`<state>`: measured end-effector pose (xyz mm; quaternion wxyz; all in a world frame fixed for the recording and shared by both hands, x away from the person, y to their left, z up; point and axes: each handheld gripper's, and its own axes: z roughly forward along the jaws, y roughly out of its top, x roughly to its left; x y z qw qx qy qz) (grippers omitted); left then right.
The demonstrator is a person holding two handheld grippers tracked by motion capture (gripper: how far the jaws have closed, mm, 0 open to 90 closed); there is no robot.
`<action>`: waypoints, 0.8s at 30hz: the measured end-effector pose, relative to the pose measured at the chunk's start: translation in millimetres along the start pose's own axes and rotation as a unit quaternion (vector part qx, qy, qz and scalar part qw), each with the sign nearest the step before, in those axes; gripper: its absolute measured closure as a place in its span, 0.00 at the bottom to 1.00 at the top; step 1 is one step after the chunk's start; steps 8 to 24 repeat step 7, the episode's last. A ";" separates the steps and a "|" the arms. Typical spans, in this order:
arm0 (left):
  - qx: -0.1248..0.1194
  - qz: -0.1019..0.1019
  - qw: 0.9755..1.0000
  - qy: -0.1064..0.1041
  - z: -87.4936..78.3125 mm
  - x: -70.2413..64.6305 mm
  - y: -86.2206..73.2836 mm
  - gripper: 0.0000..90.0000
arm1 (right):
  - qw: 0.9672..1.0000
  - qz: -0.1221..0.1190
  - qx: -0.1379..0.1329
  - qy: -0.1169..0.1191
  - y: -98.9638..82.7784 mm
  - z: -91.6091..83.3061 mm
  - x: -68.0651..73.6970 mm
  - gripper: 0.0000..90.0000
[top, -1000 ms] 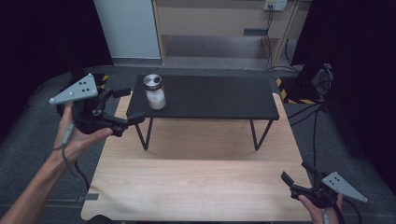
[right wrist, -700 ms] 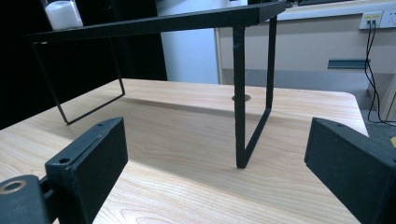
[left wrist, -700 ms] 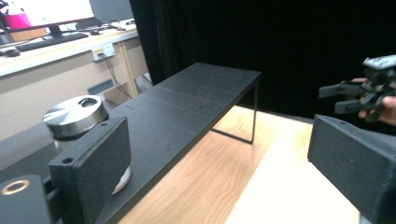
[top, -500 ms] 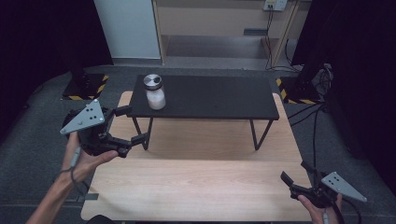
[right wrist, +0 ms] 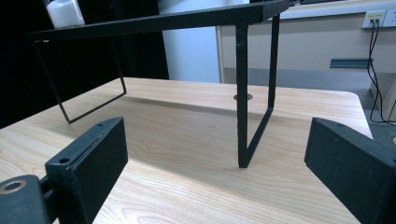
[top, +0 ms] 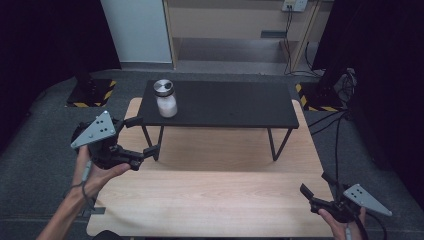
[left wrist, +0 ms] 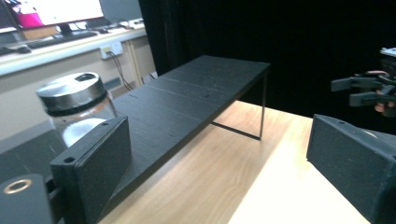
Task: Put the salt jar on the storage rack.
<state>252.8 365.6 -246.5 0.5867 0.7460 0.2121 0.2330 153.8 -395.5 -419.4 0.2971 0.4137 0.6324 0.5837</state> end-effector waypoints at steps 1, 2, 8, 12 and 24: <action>-0.001 -0.001 1.000 -0.001 0.4 0.4 -0.1 0.07 | 1.000 0.000 0.000 0.000 -0.1 0.0 0.0 0.06; -0.001 -0.001 1.000 -0.002 0.7 0.4 0.2 0.07 | 1.000 0.001 0.000 0.000 -0.1 0.1 0.0 0.06; 0.001 -0.002 1.000 -0.004 1.8 0.8 1.1 0.07 | 1.000 0.001 0.000 0.000 0.0 0.3 -0.4 0.06; 0.001 -0.002 1.000 -0.004 1.8 0.8 1.1 0.07 | 1.000 0.001 0.000 0.000 0.0 0.3 -0.4 0.06; 0.001 -0.002 1.000 -0.004 1.8 0.8 1.1 0.07 | 1.000 0.001 0.000 0.000 0.0 0.3 -0.4 0.06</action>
